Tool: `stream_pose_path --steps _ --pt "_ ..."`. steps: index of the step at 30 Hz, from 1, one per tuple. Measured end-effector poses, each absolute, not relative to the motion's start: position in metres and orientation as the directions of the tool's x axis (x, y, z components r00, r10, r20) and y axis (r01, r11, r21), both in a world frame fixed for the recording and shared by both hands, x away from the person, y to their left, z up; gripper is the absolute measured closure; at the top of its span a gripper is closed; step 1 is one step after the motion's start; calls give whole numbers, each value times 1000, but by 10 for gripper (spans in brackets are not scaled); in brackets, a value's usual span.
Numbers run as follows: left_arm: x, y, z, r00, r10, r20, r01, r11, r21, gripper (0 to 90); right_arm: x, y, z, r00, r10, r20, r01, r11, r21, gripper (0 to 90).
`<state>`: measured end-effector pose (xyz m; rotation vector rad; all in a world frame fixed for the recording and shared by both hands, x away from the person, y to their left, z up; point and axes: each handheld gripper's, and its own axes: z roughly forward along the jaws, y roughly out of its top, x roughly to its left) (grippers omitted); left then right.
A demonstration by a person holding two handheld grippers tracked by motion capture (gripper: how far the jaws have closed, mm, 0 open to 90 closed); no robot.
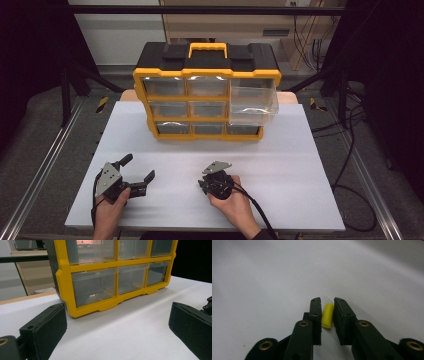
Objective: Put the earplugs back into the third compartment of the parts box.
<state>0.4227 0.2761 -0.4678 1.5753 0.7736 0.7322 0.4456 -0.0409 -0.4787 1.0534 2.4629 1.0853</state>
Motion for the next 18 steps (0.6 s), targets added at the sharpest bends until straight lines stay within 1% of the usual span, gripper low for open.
stream_pose_path --steps 3,6,11,18 --pt "423 276 -468 584 811 35 85 -104 991 11 446 -41 -478 -715 697 56 512 468 720 811" --pt "423 277 -468 584 811 34 85 -103 991 11 445 -43 -477 -720 692 51 501 468 728 829" --pt "424 280 -468 573 819 23 91 -92 992 12 441 -53 -470 -715 696 62 492 439 752 838" --pt "423 277 -468 582 812 33 86 -101 991 11 438 -82 -460 -688 723 62 462 372 805 843"
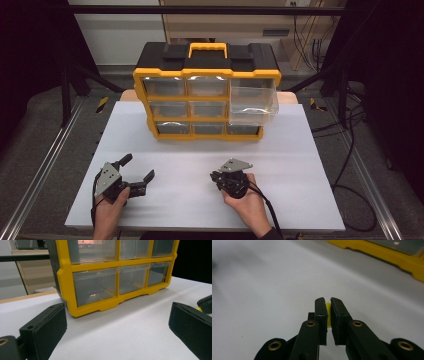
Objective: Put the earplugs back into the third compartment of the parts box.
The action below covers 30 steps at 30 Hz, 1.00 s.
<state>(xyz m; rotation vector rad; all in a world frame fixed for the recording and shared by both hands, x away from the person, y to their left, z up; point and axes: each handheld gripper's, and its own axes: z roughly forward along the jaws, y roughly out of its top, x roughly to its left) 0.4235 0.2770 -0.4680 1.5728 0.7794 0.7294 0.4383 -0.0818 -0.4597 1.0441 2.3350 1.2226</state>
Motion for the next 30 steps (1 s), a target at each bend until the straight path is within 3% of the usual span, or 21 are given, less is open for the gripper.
stream_pose_path --steps 30 --pt "425 277 -467 576 817 31 80 -95 992 11 450 -175 -443 -507 859 78 441 180 879 847"
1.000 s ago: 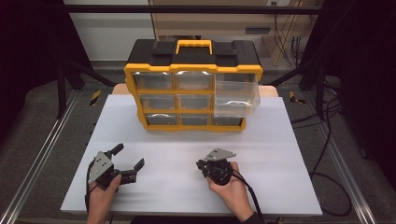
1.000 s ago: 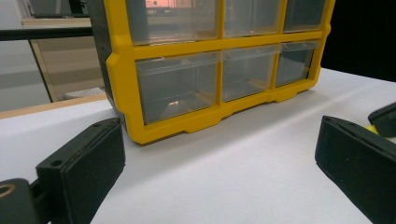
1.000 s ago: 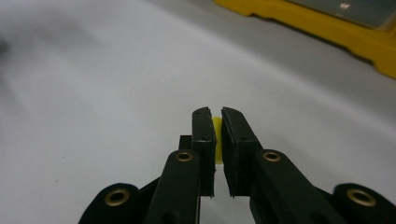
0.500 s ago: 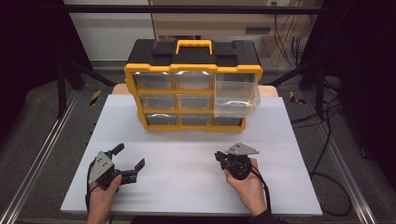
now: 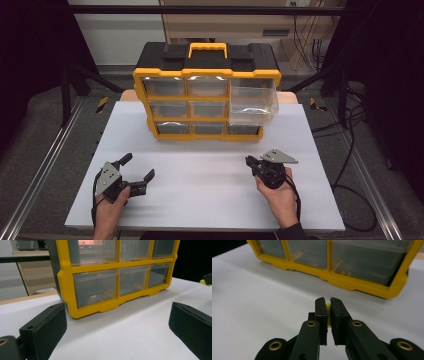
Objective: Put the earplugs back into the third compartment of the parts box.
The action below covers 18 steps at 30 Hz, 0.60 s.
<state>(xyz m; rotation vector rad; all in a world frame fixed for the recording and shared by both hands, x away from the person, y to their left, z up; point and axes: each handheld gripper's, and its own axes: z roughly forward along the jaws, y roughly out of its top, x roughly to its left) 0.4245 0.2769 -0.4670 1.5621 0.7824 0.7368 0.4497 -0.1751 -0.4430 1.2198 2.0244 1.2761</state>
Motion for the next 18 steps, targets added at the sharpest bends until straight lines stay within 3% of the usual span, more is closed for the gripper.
stream_pose_path --steps 18 --pt "423 276 -466 584 811 38 75 -100 992 11 446 -218 -424 -410 906 103 363 58 930 850"
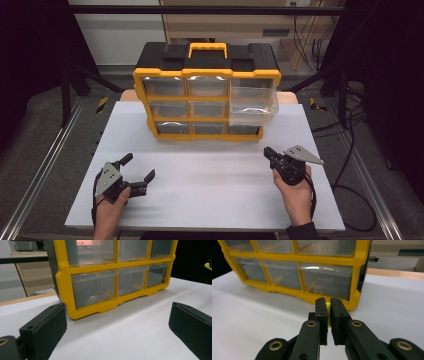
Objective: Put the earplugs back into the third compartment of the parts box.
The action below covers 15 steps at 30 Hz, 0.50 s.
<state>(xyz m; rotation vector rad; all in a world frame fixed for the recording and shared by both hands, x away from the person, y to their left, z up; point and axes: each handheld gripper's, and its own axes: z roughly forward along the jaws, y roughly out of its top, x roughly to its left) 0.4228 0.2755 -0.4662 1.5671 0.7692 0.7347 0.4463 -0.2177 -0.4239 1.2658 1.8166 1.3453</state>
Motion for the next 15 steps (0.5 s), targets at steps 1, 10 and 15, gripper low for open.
stream_pose_path --steps 1,10,15 --pt "422 276 -466 583 812 38 74 -99 992 11 446 -219 -422 -405 909 102 356 54 933 851" --pt "421 277 -466 579 814 37 75 -99 992 11 437 -228 -402 -371 923 99 292 14 956 852" --pt "420 278 -467 575 817 37 75 -98 992 11 432 -231 -385 -374 923 91 251 6 968 851"
